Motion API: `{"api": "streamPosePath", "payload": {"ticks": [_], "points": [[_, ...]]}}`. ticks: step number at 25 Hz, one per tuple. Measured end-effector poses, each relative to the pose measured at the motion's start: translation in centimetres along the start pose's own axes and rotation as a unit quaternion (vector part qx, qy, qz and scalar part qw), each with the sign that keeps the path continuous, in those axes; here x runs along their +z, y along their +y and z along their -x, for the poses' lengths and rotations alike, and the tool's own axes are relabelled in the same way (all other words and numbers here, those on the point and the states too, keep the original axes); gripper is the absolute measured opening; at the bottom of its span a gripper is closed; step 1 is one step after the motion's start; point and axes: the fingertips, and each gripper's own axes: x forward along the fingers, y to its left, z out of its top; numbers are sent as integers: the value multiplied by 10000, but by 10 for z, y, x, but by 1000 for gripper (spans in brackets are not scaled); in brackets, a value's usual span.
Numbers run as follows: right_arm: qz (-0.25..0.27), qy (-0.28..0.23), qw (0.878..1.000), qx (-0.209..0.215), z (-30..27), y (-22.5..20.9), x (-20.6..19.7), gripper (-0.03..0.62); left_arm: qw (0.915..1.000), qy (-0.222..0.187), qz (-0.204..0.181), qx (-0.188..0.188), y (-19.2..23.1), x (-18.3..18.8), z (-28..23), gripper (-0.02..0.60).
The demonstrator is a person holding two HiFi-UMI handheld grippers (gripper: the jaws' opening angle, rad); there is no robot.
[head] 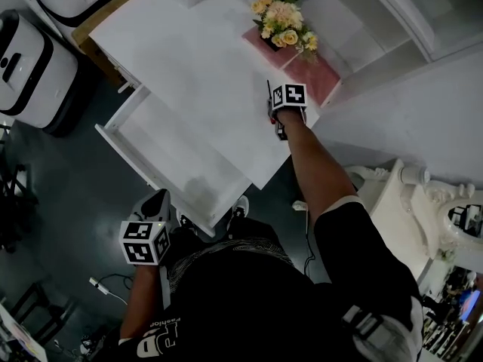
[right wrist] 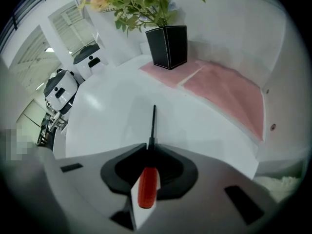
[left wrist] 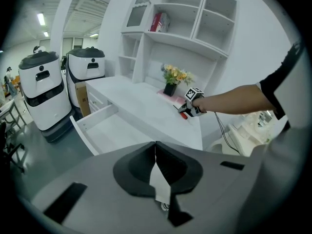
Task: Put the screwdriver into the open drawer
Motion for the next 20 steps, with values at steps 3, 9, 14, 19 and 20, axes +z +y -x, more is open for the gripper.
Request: {"api": "streamPosePath", "payload": {"ticks": [3,9,14,19,20], "points": [[80,-54,9999,52,2,3,0,61,10000,-8,30,-34,3,0,0,15],[101,-210,9997,85,14,6,1,61,9999,-37,-8,-114,7,2,2,15],[43,-428,9990,118,30,7,-1,60,9996,-57,-135,-245,6,8,1,15],[-78,-655,9978,88,50,3,-2,60,9987,-93,-307,-393,6,14,1,16],[-112,-702,9974,88,54,2,-3,60,9985,-94,-325,-427,5,15,1,15]]}}
